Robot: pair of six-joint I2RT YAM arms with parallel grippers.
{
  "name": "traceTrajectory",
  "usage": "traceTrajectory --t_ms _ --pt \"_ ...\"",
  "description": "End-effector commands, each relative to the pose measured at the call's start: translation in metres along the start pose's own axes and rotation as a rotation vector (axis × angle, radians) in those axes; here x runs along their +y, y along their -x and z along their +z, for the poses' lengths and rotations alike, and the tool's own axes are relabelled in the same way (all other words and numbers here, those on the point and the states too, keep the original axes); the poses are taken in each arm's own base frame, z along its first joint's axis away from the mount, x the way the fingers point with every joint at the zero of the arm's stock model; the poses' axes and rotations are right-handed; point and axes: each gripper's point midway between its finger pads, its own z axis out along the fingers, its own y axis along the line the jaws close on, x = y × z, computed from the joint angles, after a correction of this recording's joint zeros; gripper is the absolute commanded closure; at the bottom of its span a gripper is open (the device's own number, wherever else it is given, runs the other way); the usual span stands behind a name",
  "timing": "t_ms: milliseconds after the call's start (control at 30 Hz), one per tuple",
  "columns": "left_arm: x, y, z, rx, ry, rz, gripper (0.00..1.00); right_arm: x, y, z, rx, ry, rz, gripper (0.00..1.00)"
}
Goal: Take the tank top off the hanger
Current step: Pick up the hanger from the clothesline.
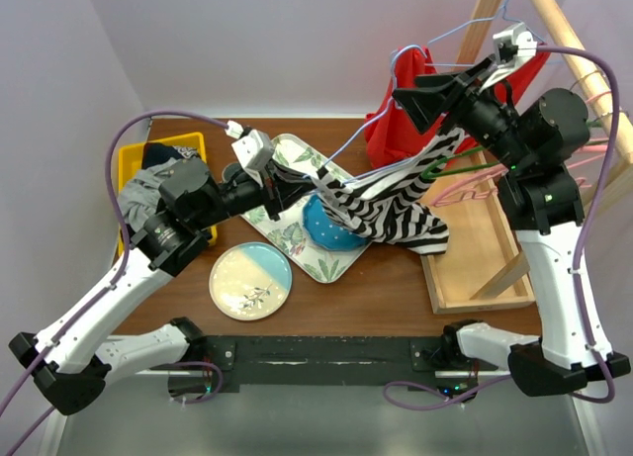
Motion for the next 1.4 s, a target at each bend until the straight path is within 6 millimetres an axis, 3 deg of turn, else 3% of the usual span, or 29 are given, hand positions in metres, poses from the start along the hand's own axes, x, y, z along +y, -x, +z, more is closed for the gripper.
traceTrajectory --t_ms 0,67,200,333,433,467,500,567,633,667,767,867,933,1033,1233,1367 --pt "-0.009 0.021 -0.002 -0.076 -0.036 -0.007 1.00 0.021 0.015 -0.004 -0.060 0.080 0.005 0.40" --pt "-0.010 0.019 -0.002 -0.073 -0.045 -0.012 1.00 0.018 0.006 0.000 -0.043 0.077 0.019 0.42" --pt "-0.010 0.014 0.000 -0.058 -0.052 -0.023 1.00 0.016 0.003 0.006 -0.052 0.065 0.031 0.55" --pt "-0.016 0.022 0.000 -0.092 -0.084 -0.016 1.00 0.023 0.000 0.012 -0.056 0.086 0.038 0.64" --pt "-0.014 0.018 0.002 -0.081 -0.080 -0.017 1.00 0.024 -0.003 0.016 -0.052 0.085 0.032 0.83" --pt "-0.014 0.016 0.002 -0.074 -0.079 -0.019 1.00 0.025 -0.002 0.016 -0.056 0.087 0.028 0.98" --pt "-0.013 0.013 0.002 -0.064 -0.073 -0.023 1.00 0.027 -0.001 0.015 -0.059 0.088 0.023 1.00" --pt "-0.011 0.014 -0.001 -0.067 -0.055 -0.023 0.95 0.028 0.005 0.012 -0.080 0.082 0.009 1.00" --pt "-0.006 0.016 -0.006 -0.089 -0.012 -0.029 0.75 0.026 0.009 0.010 -0.092 0.065 0.005 1.00" --pt "-0.005 0.021 -0.014 -0.116 0.012 -0.023 0.57 0.022 0.009 0.010 -0.094 0.036 0.009 1.00" --pt "0.009 0.034 -0.036 -0.190 0.141 -0.018 0.33 0.013 -0.001 0.009 -0.085 -0.010 0.038 1.00" --pt "0.020 0.040 -0.056 -0.257 0.247 -0.037 0.25 0.011 -0.017 0.008 -0.079 -0.028 0.074 1.00" --pt "0.023 0.043 -0.067 -0.294 0.283 -0.063 0.23 0.008 -0.018 0.010 -0.085 -0.054 0.083 1.00" --pt "0.023 0.034 -0.067 -0.292 0.281 -0.102 0.22 0.011 -0.016 0.014 -0.099 -0.059 0.113 1.00" --pt "0.021 0.008 -0.046 -0.288 0.221 -0.243 0.28 0.009 -0.004 0.019 -0.164 -0.097 0.163 1.00" --pt "0.022 0.015 -0.033 -0.351 0.181 -0.297 0.29 0.009 -0.001 0.022 -0.177 -0.098 0.174 1.00"
